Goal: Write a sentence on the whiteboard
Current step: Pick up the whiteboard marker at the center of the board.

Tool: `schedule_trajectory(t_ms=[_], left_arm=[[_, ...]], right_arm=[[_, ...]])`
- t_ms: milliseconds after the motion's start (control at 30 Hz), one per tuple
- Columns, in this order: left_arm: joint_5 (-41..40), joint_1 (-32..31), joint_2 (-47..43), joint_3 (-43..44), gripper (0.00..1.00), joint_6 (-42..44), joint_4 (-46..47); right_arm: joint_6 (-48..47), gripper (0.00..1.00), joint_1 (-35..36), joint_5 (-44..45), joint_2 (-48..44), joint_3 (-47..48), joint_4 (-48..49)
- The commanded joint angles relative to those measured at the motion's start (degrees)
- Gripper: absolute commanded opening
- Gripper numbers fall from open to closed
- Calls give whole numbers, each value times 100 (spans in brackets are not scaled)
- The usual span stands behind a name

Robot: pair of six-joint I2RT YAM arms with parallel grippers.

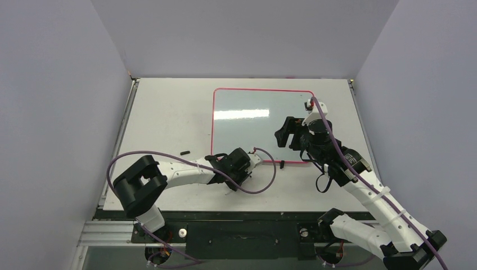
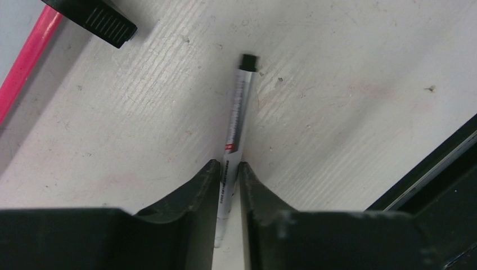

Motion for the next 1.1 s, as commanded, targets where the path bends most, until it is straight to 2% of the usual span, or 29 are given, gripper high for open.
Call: schedule_trajectory(t_ms=[0,33,100,500,633,833,1067], left_arm=[[118,-135,159,53,8,32,195],[176,-141,135,55,3,49,214],[252,-143,50,58,0,72,264],[509,-144,-842,512,0,237,-65],[557,-135,-1222,657,0,369,-288],[714,-139,-1737,906,0,489,-580],[839,-143,-2097,1102,0,620,-607]], right_arm=[[-69,72,-106,-182,-67,-18,58],[-69,72,-119,-237,-79,-15,54],[-69,72,-186,-319,-117,-5,49],[-55,72,-647,-1253,-211,175,-21],[102,72,-1114,-2128,-184,116,-46],[170,70,-1472,-4138,37,-115,15],[947,68,-1465,-4979,303,-580,667]])
